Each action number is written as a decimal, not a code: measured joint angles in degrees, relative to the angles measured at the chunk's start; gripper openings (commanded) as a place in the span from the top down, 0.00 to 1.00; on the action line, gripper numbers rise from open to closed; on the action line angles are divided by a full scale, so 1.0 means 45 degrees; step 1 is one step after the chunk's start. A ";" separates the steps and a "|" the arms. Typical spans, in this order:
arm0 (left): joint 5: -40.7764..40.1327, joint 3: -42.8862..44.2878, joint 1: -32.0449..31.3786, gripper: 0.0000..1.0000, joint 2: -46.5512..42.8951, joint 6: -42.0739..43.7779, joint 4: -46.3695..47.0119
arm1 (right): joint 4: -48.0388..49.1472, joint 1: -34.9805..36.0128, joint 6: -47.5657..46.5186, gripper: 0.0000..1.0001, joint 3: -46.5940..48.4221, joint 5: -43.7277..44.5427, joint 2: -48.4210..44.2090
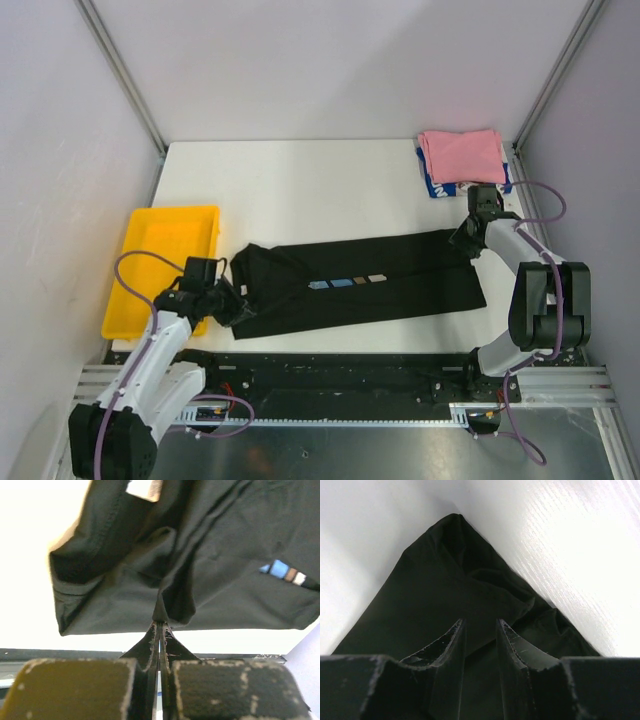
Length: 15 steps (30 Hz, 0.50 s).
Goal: Fold and stack the t-shirts
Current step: Fold the other side of the tshirt into a rectangle
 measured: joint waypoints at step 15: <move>0.0296 0.1666 -0.1384 1.00 -0.0559 -0.0063 -0.0199 | 0.0141 0.0238 -0.0005 0.65 0.0223 -0.0141 0.0000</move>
